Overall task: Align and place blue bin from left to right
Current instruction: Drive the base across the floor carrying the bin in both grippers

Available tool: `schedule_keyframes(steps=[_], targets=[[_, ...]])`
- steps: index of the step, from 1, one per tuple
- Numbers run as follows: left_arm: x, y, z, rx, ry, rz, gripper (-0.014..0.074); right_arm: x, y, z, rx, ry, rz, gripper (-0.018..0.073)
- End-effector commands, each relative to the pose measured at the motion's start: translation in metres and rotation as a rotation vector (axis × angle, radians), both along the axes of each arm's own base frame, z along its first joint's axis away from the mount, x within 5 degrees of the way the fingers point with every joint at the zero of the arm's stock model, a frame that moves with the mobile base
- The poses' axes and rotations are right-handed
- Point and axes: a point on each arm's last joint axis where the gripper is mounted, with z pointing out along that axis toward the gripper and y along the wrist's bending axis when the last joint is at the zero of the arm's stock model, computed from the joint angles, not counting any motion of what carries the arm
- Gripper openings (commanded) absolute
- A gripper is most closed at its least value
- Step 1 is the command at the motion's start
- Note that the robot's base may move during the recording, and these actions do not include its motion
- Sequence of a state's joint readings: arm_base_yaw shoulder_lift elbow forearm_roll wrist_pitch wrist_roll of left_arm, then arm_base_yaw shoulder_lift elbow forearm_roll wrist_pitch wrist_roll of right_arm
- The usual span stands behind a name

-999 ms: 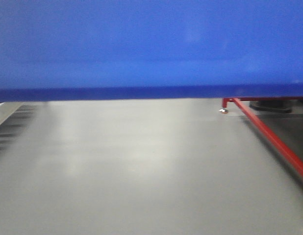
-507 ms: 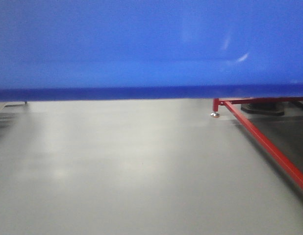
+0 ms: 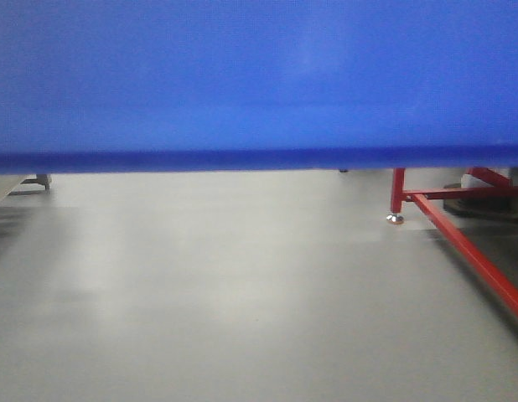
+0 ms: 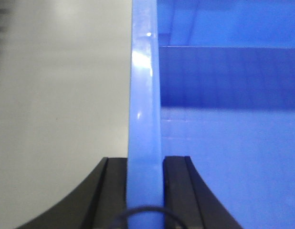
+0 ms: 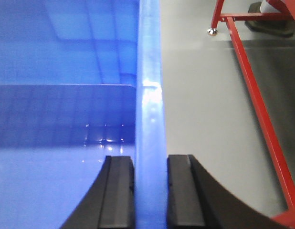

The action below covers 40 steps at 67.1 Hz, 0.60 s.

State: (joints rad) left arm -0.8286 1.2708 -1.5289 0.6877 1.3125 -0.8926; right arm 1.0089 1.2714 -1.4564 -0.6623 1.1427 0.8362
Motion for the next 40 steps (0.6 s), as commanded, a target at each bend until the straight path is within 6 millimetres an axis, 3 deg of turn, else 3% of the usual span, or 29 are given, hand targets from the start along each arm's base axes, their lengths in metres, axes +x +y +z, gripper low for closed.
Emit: schedule_keyframes(steps=[1,40], targets=[[-0.0017,-0.0080,0.0083,-0.058,-0.071,-0.072,-0.0111,-0.0018,0.0091,0.0114,0.083,-0.083,0.088,-0.0080],[-0.0017,-0.0080,0.0083,-0.058,-0.071,-0.072,-0.0111,-0.0018,0.0091,0.0114,0.083,-0.083,0.088,-0.0080]])
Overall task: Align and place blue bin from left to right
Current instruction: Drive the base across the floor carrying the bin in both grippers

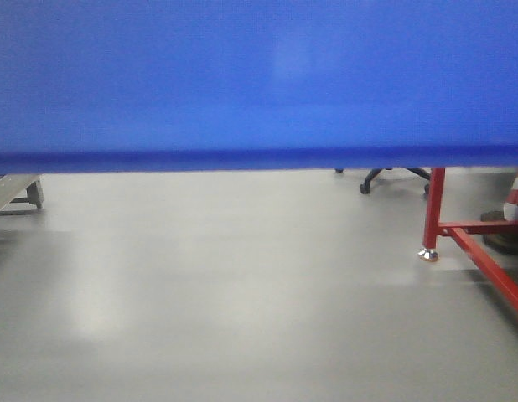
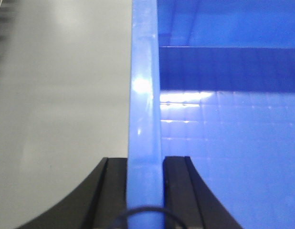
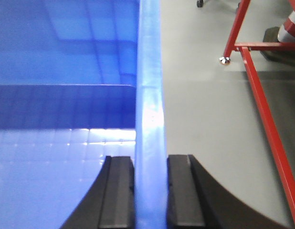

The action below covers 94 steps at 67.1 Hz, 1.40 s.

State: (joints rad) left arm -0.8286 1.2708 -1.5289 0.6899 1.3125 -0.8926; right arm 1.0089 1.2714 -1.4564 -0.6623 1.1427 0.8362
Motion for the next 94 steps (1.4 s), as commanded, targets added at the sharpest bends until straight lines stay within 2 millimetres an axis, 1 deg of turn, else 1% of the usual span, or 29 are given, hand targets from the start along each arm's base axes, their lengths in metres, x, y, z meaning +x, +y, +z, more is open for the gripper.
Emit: schedule_keyframes(steps=[1,55,94], targets=[[-0.002,-0.008,0.008,-0.059,-0.070,-0.073,-0.0111,-0.002,0.009,0.011,0.083,-0.083,0.088,-0.0080],[0.000,-0.009,0.010,-0.057,-0.095,-0.081,-0.0111,-0.002,0.010,0.012,0.090,-0.090,0.095,-0.0080],[0.000,-0.008,0.011,-0.045,-0.108,-0.075,-0.0111,-0.001,0.020,0.020,0.171,-0.169,0.180,-0.0080]])
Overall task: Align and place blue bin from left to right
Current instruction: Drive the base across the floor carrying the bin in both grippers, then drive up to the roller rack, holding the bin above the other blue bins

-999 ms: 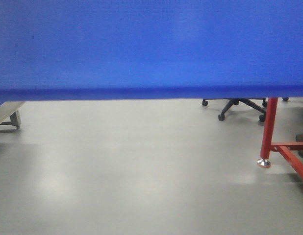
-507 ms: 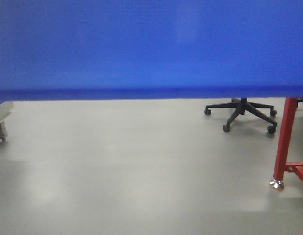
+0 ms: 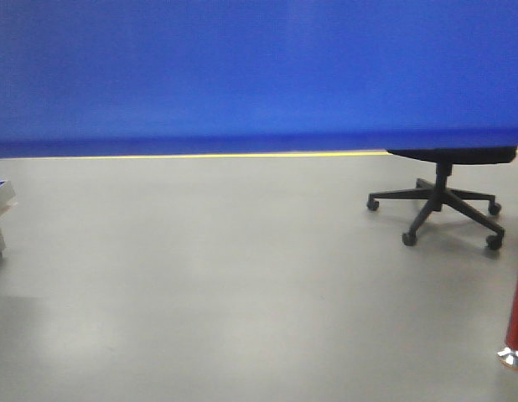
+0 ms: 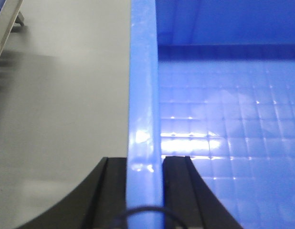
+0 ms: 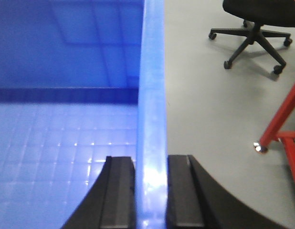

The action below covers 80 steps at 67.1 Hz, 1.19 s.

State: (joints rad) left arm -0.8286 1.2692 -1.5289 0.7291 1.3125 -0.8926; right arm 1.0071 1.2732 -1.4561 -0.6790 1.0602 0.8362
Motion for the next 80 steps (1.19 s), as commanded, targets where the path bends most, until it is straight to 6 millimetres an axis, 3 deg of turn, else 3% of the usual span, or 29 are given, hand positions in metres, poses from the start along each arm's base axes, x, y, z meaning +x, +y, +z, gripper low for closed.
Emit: schedule_keyframes(steps=[1,80], targets=[[-0.0009,-0.0103,0.0087,-0.067,-0.079,-0.090,-0.0111,-0.0039,0.0148,0.0160,0.134,-0.112,0.140,-0.0080],[-0.0006,-0.0100,0.0091,-0.064,-0.084,-0.089,-0.0111,-0.0045,0.0200,0.0215,0.182,-0.159,0.190,-0.0080]])
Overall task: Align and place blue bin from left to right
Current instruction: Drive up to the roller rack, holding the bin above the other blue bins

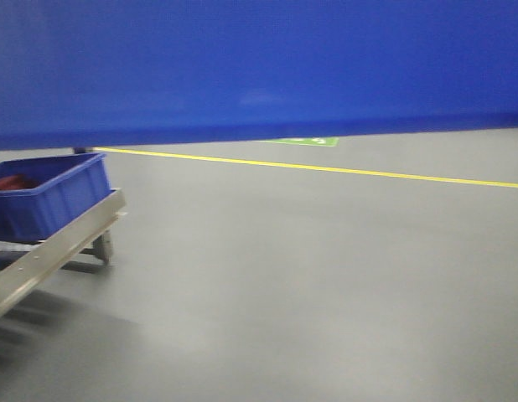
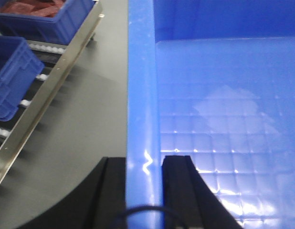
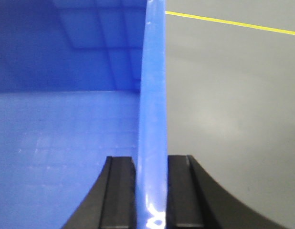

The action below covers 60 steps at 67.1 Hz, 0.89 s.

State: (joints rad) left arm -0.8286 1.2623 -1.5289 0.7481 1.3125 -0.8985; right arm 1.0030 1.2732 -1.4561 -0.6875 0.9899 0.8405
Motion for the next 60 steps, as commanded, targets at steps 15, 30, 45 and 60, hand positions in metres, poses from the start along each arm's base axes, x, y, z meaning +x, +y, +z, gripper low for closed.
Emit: schedule_keyframes(steps=[15,30,45,60], targets=[[0.0003,-0.0128,0.0065,-0.064,-0.066,-0.100,-0.0111,-0.0063,0.0161,0.0171,0.142,-0.114,0.157,-0.0080],[0.0003,-0.0128,0.0065,-0.064,-0.066,-0.100,-0.0111,-0.0063,0.0161,0.0171,0.142,-0.114,0.157,-0.0080],[0.0003,-0.0128,0.0065,-0.064,-0.066,-0.100,-0.0111,-0.0063,0.0161,0.0171,0.142,-0.114,0.157,-0.0080],[0.0003,-0.0128,0.0065,-0.064,-0.066,-0.100,-0.0111,-0.0063,0.0161,0.0171,0.142,-0.114,0.157,-0.0080]])
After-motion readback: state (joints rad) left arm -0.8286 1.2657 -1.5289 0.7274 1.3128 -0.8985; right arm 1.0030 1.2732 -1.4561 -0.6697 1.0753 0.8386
